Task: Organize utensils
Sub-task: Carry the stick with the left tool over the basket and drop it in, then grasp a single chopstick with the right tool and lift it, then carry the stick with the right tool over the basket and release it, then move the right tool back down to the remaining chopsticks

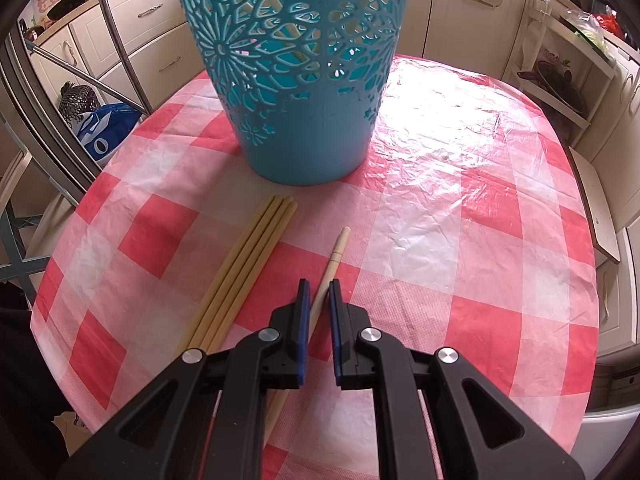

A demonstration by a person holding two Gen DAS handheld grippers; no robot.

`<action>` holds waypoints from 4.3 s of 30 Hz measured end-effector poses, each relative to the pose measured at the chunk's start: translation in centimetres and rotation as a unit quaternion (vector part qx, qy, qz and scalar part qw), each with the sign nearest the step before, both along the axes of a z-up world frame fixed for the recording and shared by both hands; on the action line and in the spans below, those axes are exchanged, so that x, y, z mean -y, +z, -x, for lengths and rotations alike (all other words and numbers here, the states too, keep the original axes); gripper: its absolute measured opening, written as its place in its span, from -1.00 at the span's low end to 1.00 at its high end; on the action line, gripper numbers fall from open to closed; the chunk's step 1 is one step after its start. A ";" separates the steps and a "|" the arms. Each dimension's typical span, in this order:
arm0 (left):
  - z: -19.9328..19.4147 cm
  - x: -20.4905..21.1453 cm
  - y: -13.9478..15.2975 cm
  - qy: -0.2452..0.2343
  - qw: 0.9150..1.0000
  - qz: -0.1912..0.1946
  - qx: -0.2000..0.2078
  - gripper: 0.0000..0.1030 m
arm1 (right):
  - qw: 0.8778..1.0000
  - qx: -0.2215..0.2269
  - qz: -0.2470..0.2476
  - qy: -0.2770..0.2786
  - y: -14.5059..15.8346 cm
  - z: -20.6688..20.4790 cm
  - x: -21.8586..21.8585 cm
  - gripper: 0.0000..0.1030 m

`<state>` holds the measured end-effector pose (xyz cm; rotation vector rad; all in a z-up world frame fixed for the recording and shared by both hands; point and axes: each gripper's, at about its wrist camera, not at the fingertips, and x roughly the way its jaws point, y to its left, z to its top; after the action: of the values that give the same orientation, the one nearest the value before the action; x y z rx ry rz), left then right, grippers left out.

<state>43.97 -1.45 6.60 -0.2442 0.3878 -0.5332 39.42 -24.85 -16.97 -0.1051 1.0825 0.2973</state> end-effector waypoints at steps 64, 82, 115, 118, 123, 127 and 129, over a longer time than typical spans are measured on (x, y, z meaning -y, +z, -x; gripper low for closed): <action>-1.6 -1.2 -15.0 0.104 0.979 -0.061 -0.167 0.09 | 1.000 -0.001 -0.009 0.010 0.1 0.7 0.7 -0.72; -1.7 -2.9 -14.9 0.118 0.977 -0.038 -0.175 0.09 | 0.943 0.086 -0.316 0.059 10.2 2.2 4.1 -0.89; 1.8 -2.2 -14.5 0.123 0.975 -0.096 -0.157 0.18 | 0.959 0.233 -0.127 -0.097 11.9 4.1 3.9 -0.23; 3.3 -2.1 -15.4 0.124 0.972 -0.098 -0.171 0.19 | 0.964 0.202 -0.128 -0.120 10.8 4.6 4.7 -0.23; 4.6 -0.6 -15.4 0.117 0.973 -0.132 -0.149 0.19 | 0.961 0.209 -0.118 -0.137 10.6 4.6 5.2 -0.18; 4.9 0.2 -15.2 0.122 0.971 -0.152 -0.136 0.25 | 0.963 0.207 -0.106 -0.135 10.1 5.0 5.1 -0.08; 4.8 0.3 -15.1 0.125 0.971 -0.155 -0.132 0.26 | 0.965 0.205 -0.099 -0.132 9.9 4.9 5.1 -0.08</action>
<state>39.12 -1.73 -8.49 -0.0597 0.6826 -0.1863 34.50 -29.98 -7.09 0.1514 0.6407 0.1321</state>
